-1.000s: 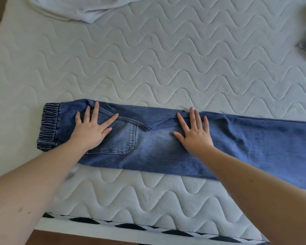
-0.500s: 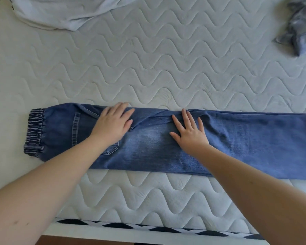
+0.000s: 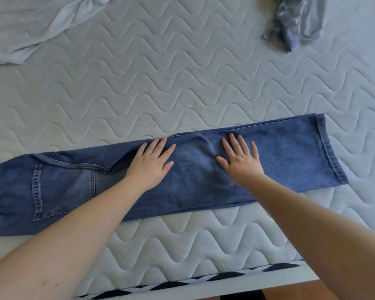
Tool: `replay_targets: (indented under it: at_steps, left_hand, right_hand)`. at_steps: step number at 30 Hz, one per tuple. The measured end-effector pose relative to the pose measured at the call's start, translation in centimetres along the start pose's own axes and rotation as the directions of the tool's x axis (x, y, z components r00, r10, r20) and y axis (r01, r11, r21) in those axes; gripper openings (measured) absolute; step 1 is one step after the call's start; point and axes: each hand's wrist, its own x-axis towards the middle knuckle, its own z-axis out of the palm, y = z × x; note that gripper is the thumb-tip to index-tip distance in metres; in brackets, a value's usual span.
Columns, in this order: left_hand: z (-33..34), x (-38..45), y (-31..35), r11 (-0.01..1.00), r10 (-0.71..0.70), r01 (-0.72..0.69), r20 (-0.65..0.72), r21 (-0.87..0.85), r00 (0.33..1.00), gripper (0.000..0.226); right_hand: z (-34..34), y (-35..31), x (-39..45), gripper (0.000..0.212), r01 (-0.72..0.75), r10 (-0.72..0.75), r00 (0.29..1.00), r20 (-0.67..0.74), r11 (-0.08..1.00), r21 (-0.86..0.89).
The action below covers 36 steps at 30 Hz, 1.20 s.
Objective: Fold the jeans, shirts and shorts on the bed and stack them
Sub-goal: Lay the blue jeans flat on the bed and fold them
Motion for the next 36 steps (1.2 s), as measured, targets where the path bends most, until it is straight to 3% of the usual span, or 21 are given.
replay_targets:
  at_steps: [7, 12, 16, 20, 22, 26, 33, 36]
  left_hand:
    - [-2.0, 5.3, 8.9, 0.985, 0.169, -0.169, 0.01, 0.044, 0.986, 0.061]
    - [-2.3, 9.0, 15.6, 0.956, 0.264, -0.278, 0.129, 0.099, 0.956, 0.076]
    - [-1.1, 10.0, 18.4, 0.969, 0.201, -0.223, 0.185, 0.105, 0.962, 0.092]
    - [-0.7, 10.1, 18.5, 0.971, 0.158, -0.191, 0.209, 0.145, 0.965, 0.091]
    - [-0.7, 10.3, 18.6, 0.97, 0.152, -0.189, 0.225, 0.154, 0.963, 0.091]
    - [-1.0, 10.5, 18.7, 0.968, 0.145, -0.19, 0.25, 0.167, 0.957, 0.092]
    - [-2.0, 10.4, 19.0, 0.973, 0.145, -0.194, 0.323, 0.124, 0.935, 0.093]
    - [-4.0, 10.9, 18.9, 0.984, 0.177, -0.152, 0.362, -0.096, 0.915, 0.08]
  right_hand:
    - [0.4, 10.4, -3.0, 0.067, -0.154, 0.157, 0.987, -0.018, 0.983, 0.104]
    - [1.2, 16.8, -4.4, 0.067, -0.287, 0.289, 0.957, 0.017, 0.939, 0.191]
    - [1.3, 20.6, -4.8, 0.065, -0.44, 0.488, 0.873, -0.023, 0.806, 0.395]
    - [0.1, 23.5, -3.7, 0.071, -0.546, 0.638, 0.769, 0.038, 0.626, 0.557]
    - [-0.7, 24.8, -3.1, 0.068, -0.545, 0.623, 0.778, 0.08, 0.608, 0.577]
    - [-1.9, 25.9, -2.7, 0.037, -0.527, 0.547, 0.802, 0.238, 0.463, 0.713]
    - [-7.1, 21.8, -3.2, 0.017, -0.351, 0.395, 0.913, 0.103, 0.63, 0.693]
    - [-10.1, 17.3, -4.5, 0.017, -0.279, 0.284, 0.951, 0.122, 0.616, 0.737]
